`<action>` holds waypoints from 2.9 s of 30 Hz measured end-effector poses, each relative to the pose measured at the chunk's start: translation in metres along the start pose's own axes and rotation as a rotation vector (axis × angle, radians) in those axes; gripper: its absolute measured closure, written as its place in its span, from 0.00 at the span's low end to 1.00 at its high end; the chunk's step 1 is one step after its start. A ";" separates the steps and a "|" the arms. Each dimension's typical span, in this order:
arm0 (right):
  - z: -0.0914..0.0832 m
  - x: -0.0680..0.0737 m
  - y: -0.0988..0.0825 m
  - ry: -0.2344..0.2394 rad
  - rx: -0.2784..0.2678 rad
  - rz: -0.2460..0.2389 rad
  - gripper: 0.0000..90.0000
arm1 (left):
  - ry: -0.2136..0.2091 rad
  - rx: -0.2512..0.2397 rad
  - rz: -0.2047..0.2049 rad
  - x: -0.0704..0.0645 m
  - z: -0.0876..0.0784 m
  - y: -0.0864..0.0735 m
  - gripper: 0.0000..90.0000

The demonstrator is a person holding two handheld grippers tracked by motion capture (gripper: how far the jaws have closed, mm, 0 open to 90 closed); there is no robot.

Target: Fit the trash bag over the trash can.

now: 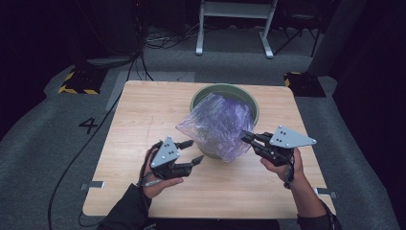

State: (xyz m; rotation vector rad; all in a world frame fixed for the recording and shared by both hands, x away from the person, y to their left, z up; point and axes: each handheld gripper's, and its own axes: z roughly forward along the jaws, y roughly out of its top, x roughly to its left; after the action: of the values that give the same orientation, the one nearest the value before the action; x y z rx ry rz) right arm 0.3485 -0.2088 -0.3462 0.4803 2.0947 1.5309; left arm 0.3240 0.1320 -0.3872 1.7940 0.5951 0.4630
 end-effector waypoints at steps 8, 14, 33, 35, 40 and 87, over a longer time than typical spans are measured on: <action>-0.009 -0.011 -0.011 -0.002 0.009 0.032 0.95 | -0.032 -0.050 -0.086 0.012 0.009 0.013 0.29; -0.011 -0.011 -0.014 0.038 0.003 0.033 0.92 | -0.049 -0.060 -0.098 0.013 0.024 0.020 0.37; -0.032 -0.040 -0.034 -0.113 0.029 0.115 1.00 | 0.070 0.062 -0.027 0.035 0.019 0.009 1.00; -0.033 -0.046 -0.039 -0.142 0.044 0.123 1.00 | 0.081 0.076 -0.025 0.037 0.019 0.006 1.00; -0.033 -0.064 -0.058 -0.196 0.078 0.183 1.00 | 0.107 0.120 -0.019 0.044 0.022 -0.002 1.00; 0.034 -0.119 -0.020 -0.247 0.271 0.137 0.98 | 0.133 0.105 -0.070 0.096 0.054 0.037 0.99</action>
State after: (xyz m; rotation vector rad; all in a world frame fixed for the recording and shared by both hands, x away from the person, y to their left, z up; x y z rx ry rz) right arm 0.4650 -0.2540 -0.3514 0.8807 2.1150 1.1897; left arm 0.4379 0.1410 -0.3661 1.8449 0.7854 0.5143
